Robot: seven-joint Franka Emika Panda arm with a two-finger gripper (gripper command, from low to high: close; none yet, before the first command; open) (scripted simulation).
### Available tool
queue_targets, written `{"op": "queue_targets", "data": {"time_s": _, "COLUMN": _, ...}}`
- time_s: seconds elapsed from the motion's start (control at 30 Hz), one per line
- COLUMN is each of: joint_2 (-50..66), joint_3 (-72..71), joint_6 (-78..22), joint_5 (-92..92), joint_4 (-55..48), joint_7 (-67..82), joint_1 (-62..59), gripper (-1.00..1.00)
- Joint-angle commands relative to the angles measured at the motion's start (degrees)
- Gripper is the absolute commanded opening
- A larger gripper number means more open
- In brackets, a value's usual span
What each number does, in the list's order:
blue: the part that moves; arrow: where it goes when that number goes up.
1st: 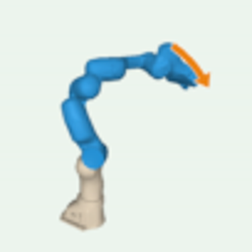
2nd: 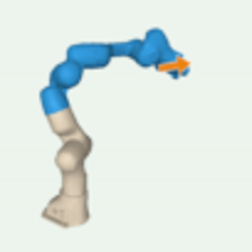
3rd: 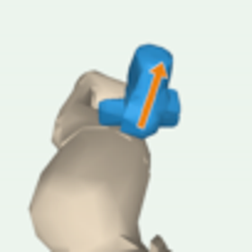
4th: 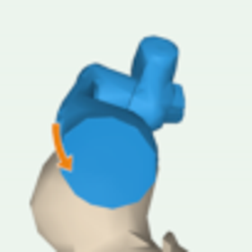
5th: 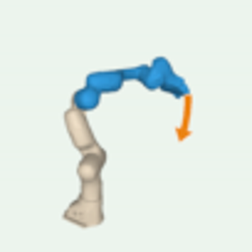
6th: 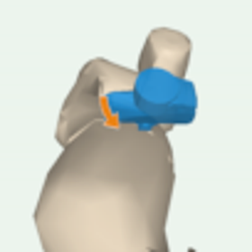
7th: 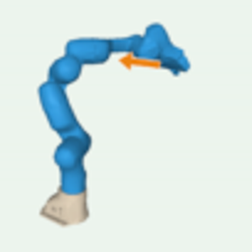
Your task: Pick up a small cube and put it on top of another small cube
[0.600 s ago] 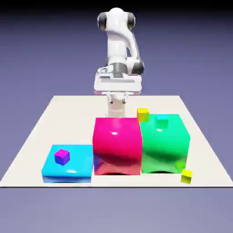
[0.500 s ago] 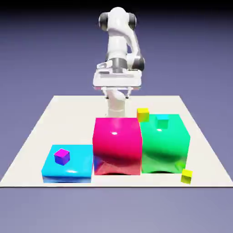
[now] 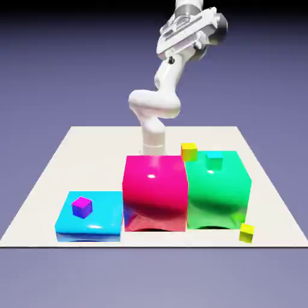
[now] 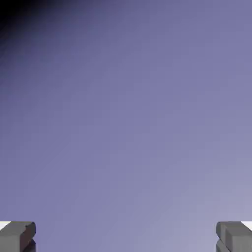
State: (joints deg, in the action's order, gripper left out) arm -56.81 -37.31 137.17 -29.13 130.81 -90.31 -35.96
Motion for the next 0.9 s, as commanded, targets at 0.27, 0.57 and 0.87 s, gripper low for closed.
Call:
{"op": "queue_targets", "data": {"time_s": 0.27, "joint_2": -11.32, "joint_3": -17.48, "joint_6": -17.27, "joint_5": -13.65, "joint_4": -14.15, "joint_7": -22.43, "joint_1": -17.18, "gripper": 0.0}}
{"op": "queue_targets", "data": {"time_s": 0.57, "joint_2": -22.63, "joint_3": -34.97, "joint_6": -34.53, "joint_5": -27.3, "joint_4": -28.29, "joint_7": -44.86, "joint_1": -34.35, "gripper": 0.0}}
{"op": "queue_targets", "data": {"time_s": 0.87, "joint_2": -33.95, "joint_3": -52.45, "joint_6": -51.8, "joint_5": -40.95, "joint_4": -42.44, "joint_7": -67.28, "joint_1": -51.53, "gripper": 0.0}}
